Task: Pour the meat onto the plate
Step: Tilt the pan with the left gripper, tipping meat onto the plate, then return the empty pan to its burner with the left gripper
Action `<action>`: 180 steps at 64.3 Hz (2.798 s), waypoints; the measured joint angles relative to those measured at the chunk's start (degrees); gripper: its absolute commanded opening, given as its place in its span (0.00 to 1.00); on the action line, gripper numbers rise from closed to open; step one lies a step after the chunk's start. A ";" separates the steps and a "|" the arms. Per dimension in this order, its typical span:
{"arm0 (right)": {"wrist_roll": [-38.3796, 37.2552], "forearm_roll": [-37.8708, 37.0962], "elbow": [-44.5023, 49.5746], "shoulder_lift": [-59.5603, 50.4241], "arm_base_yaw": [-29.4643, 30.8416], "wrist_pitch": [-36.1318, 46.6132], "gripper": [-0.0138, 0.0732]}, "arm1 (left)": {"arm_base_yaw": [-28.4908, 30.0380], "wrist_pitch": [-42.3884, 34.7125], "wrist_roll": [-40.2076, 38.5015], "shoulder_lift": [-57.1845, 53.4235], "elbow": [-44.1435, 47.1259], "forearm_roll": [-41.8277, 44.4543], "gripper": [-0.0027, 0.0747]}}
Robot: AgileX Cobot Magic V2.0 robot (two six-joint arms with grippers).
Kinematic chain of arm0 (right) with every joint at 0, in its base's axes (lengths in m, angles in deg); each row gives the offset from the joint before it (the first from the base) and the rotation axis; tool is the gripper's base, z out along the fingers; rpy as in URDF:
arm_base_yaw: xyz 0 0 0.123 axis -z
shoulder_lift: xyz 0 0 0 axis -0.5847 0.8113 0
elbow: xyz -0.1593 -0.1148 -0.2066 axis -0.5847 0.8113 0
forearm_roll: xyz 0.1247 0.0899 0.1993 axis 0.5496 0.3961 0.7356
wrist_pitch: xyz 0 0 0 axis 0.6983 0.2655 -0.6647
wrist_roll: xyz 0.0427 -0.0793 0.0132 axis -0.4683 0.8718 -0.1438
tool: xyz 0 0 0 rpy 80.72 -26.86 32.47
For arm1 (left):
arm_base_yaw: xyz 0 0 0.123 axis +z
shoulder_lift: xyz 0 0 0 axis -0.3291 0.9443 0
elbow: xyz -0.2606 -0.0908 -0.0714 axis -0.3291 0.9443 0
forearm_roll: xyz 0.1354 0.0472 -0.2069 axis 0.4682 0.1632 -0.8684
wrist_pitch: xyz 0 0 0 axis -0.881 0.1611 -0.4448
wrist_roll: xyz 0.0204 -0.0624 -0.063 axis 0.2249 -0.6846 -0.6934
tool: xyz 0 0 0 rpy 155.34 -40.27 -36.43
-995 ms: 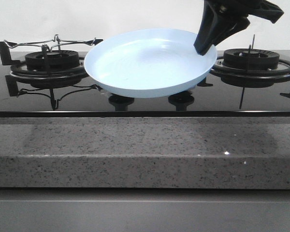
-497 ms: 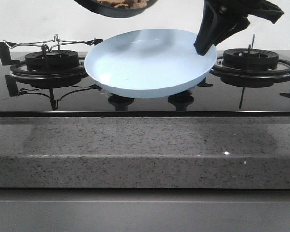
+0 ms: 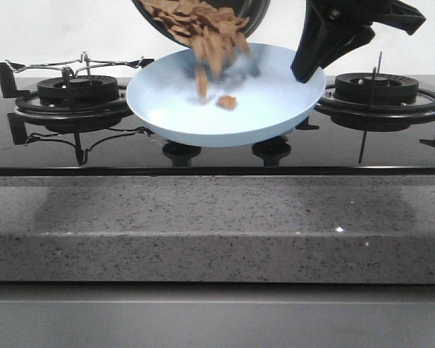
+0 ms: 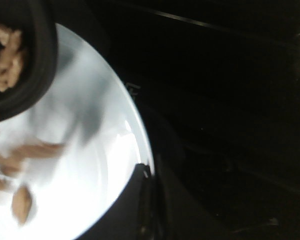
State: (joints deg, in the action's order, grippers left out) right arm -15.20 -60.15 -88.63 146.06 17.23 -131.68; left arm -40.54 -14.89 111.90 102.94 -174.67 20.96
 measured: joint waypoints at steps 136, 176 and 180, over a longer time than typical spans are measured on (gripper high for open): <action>0.11 0.00 0.08 0.00 -0.04 -0.03 0.09 | 42.10 20.60 -20.38 30.01 -0.60 -38.38 0.01; 0.11 0.00 0.08 0.00 -0.04 -0.03 0.09 | 42.72 22.65 -20.60 30.40 -0.73 -34.78 0.75; 0.11 0.00 0.08 0.00 -0.04 -0.03 0.09 | 43.22 23.91 -20.60 30.40 -0.87 -33.89 0.75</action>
State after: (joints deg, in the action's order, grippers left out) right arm -15.09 -60.15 -88.55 146.06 17.19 -131.71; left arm 2.68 9.03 91.30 133.34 -175.54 -12.93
